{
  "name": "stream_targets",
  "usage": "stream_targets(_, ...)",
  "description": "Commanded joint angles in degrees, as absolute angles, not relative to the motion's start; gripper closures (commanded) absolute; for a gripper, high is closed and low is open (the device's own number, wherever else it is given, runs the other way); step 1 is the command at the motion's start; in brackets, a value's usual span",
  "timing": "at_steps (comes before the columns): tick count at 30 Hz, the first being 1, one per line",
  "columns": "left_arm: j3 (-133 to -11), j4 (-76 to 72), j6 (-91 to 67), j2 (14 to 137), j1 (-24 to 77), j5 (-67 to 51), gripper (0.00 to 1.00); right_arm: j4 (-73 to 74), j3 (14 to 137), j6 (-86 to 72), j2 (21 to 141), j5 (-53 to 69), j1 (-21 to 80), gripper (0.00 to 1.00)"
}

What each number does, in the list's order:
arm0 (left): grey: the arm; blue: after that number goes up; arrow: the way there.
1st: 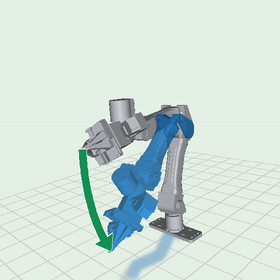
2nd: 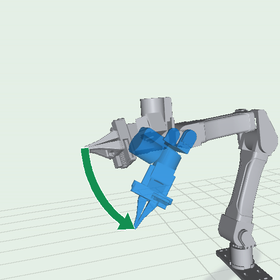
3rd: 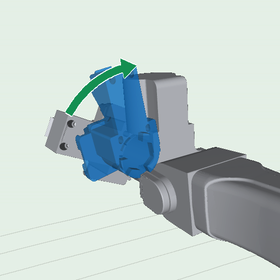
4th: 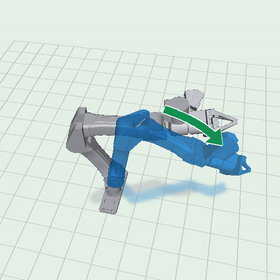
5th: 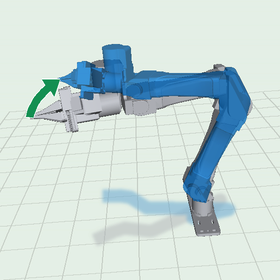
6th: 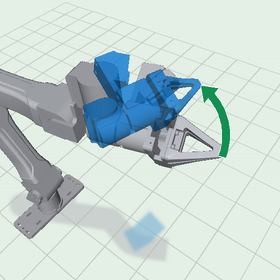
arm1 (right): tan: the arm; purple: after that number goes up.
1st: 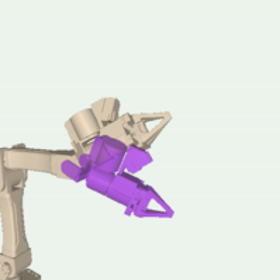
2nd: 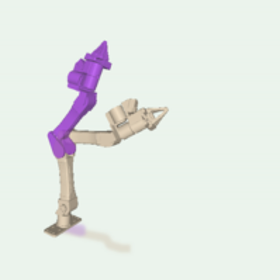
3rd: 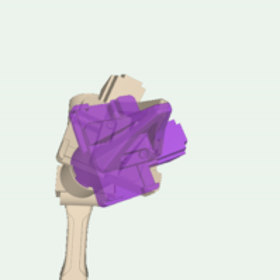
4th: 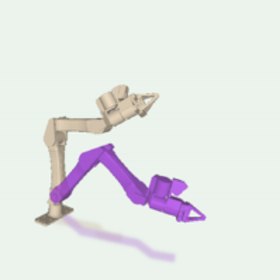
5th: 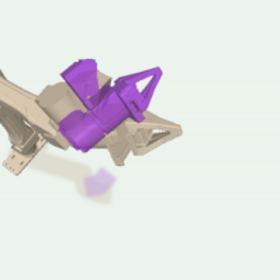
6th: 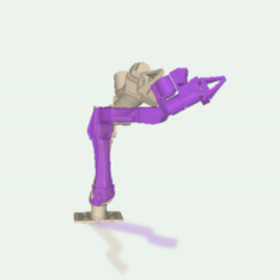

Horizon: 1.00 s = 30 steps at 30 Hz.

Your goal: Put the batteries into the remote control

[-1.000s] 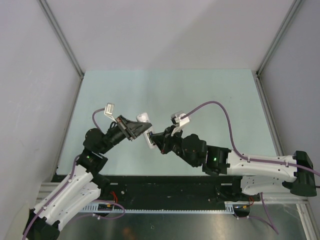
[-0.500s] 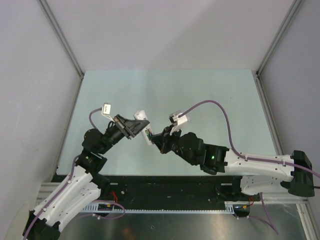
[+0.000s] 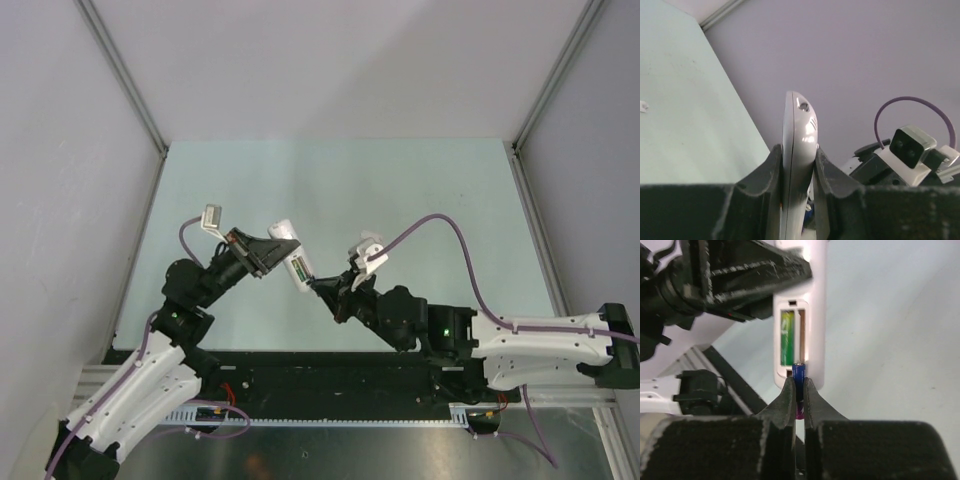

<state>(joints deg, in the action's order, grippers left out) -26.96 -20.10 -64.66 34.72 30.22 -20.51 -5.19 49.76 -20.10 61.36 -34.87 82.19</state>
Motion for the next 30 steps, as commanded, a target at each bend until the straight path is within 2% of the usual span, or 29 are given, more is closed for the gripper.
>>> stream_targets(1,-31.11,-32.61,-74.71,34.80,30.50,-23.03,1.00,0.53,47.37,-10.30,61.17,-42.88,82.97,1.00)
stream_targets(14,-30.50,-27.88,-70.16,35.87,30.32,-23.38,1.00,-18.02,44.65,-1.31,59.41,-46.40,85.08,1.00)
stream_targets(16,-31.37,-23.67,-67.16,34.46,30.23,-21.37,1.00,-11.20,46.74,-4.90,58.89,-45.19,82.98,1.00)
stream_targets(20,-31.55,-14.79,-61.53,30.86,30.06,-17.85,1.00,9.79,48.43,-18.00,60.29,-30.62,66.94,1.00)
stream_targets(21,-31.03,-14.16,-61.09,30.15,29.97,-17.41,1.00,11.41,48.25,-20.02,61.25,-23.63,64.01,1.00)
stream_targets(24,-30.32,-12.14,-59.68,28.04,29.97,-16.44,1.00,15.73,48.25,-21.70,67.66,-15.85,58.56,1.00)
stream_targets(30,-29.53,-8.70,-57.83,25.23,29.97,-15.65,1.00,14.95,48.16,-24.08,80.32,-12.66,56.43,1.00)
